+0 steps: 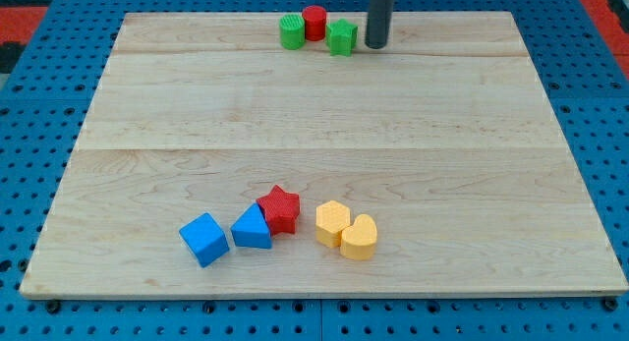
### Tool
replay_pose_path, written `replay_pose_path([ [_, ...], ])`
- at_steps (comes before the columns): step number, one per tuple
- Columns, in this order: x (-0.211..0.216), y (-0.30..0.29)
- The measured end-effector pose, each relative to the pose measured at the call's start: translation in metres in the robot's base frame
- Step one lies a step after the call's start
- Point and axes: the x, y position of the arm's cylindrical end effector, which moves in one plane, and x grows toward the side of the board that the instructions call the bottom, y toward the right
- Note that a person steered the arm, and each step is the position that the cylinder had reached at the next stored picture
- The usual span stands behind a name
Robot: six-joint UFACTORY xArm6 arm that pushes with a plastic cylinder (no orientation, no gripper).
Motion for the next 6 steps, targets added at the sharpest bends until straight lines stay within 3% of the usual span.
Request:
replay_pose_path([
  [2, -0.002, -0.028],
  [4, -0.002, 0.080],
  [6, 0.003, 0.090],
])
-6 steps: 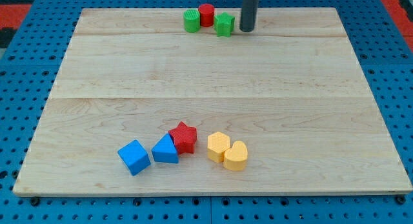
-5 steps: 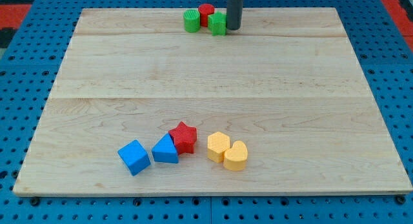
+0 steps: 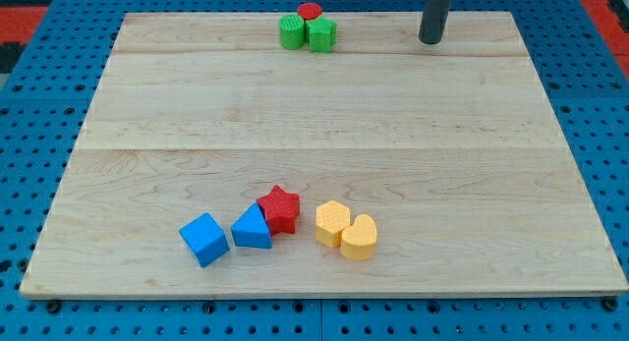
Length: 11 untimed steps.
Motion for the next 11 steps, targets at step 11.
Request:
replay_pose_path([
  [11, 0.143, -0.190],
])
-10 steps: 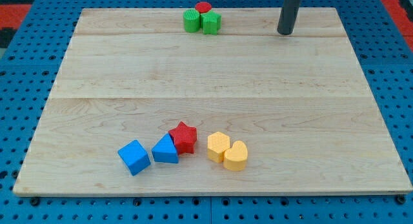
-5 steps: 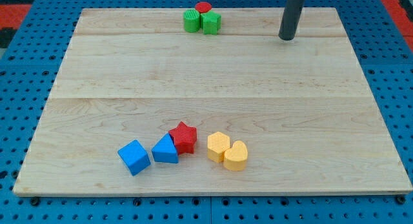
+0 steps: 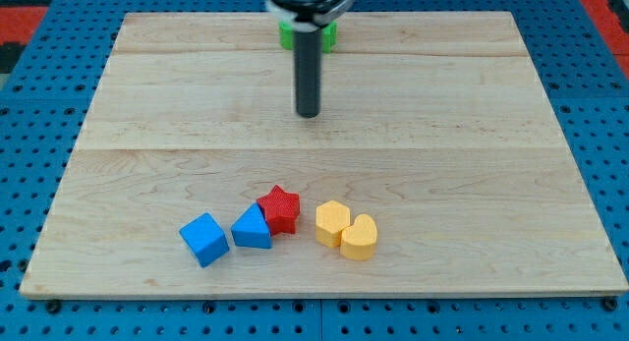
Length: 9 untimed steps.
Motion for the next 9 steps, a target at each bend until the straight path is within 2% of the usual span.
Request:
replay_pose_path([
  [3, 0.109, -0.097],
  [4, 0.159, -0.099],
  [5, 0.175, -0.089],
  [7, 0.196, -0.178],
  [8, 0.221, -0.169],
  [9, 0.221, -0.102],
])
